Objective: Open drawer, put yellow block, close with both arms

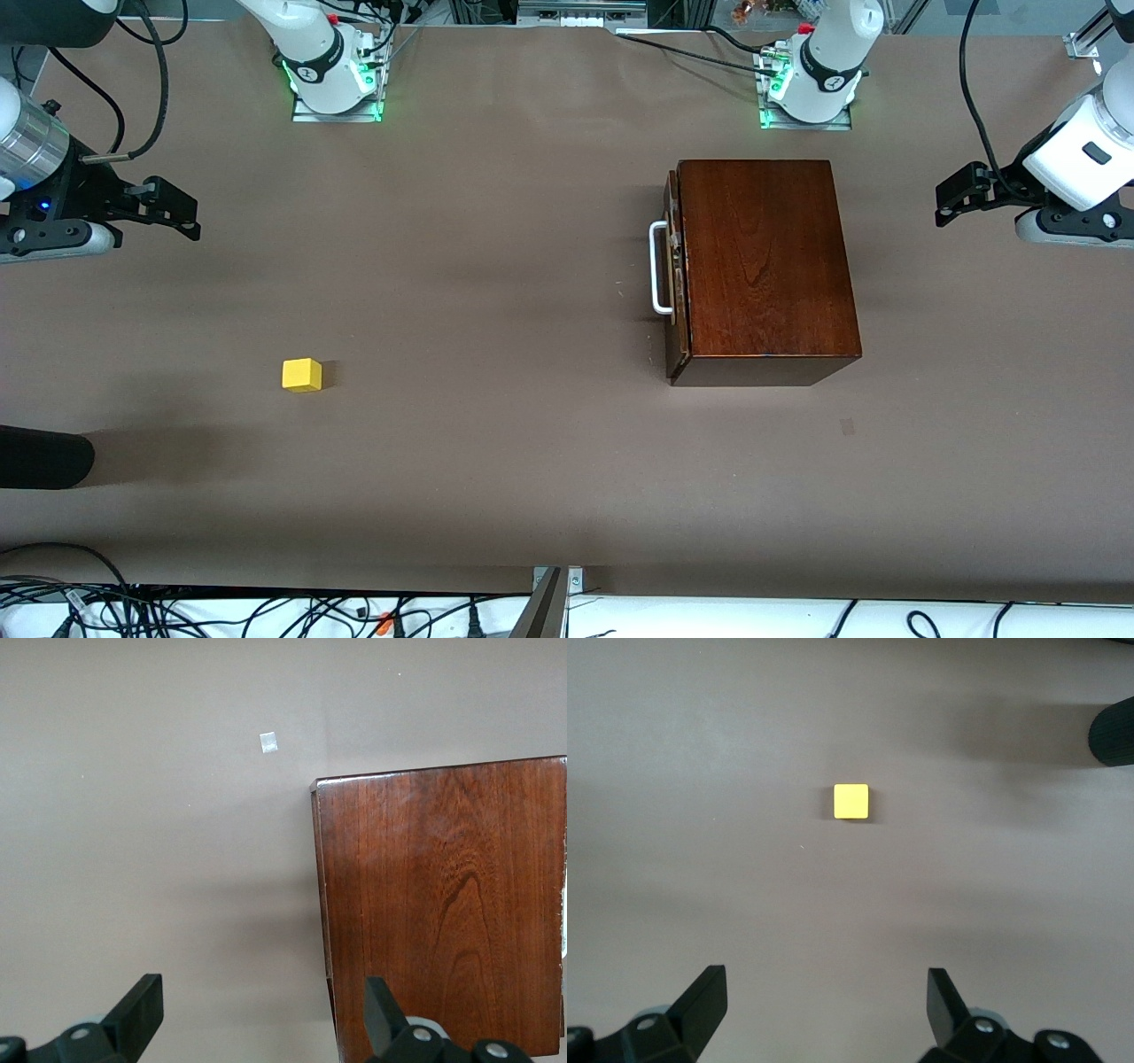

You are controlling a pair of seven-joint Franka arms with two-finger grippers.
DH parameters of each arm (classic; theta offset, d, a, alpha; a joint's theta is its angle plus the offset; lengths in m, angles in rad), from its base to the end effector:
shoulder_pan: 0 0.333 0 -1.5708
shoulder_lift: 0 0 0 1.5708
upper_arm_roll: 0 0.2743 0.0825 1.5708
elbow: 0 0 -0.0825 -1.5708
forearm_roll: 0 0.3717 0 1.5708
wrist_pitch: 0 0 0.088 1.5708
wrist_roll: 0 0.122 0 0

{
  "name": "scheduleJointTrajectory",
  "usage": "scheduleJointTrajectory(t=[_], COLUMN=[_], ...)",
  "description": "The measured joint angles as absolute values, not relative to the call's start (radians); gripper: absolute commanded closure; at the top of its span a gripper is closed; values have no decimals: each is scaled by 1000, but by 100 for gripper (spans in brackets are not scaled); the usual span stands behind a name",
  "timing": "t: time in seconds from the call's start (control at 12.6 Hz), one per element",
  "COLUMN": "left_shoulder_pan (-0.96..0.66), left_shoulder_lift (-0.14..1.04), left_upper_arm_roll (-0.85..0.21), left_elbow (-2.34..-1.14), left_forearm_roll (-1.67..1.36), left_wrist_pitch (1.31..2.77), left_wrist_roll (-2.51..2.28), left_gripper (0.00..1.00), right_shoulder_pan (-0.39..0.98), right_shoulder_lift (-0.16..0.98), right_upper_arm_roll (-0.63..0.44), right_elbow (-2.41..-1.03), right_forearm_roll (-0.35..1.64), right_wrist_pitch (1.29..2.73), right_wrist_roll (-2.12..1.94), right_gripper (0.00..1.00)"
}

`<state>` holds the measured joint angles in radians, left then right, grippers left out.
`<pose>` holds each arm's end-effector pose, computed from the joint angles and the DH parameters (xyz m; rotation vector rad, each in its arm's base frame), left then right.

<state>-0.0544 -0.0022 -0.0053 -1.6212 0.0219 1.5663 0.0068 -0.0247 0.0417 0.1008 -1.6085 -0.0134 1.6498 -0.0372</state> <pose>0.5378 -0.0295 0.5455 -3.1155 0.1044 0.0812 0.5574 0.0401 0.5345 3.1273 0.1789 0.0000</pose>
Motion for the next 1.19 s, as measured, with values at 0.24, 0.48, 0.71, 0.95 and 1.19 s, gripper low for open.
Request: scheduleJointTrajectory(t=[0.24, 0.48, 0.71, 0.95, 1.19], left_shoulder_pan=[-54, -54, -54, -54, -54], left_shoulder_lift=[-2, -2, -2, -2, -1], left_upper_arm_roll=[-5, -5, -5, -5, -5], left_elbow=[-1621, -1621, -1621, -1621, -1621], left_forearm_roll=[22, 22, 22, 22, 22], left_wrist_pitch=[1565, 1560, 1557, 1557, 1553], left_wrist_roll=[7, 7, 7, 7, 7], left_gripper=[0, 0, 0, 0, 0], right_shoulder_pan=[-25, -25, -25, -25, -25], right_shoulder_lift=[42, 42, 42, 42, 42], right_upper_arm_roll=[101, 101, 101, 101, 101], right_elbow=[-1609, -1609, -1609, -1609, -1609], right_forearm_roll=[-13, -13, -13, -13, -13], right_wrist_pitch=[1650, 1650, 1650, 1650, 1650], right_wrist_roll=[-37, -37, -37, -37, -37], right_gripper=[0, 0, 0, 0, 0])
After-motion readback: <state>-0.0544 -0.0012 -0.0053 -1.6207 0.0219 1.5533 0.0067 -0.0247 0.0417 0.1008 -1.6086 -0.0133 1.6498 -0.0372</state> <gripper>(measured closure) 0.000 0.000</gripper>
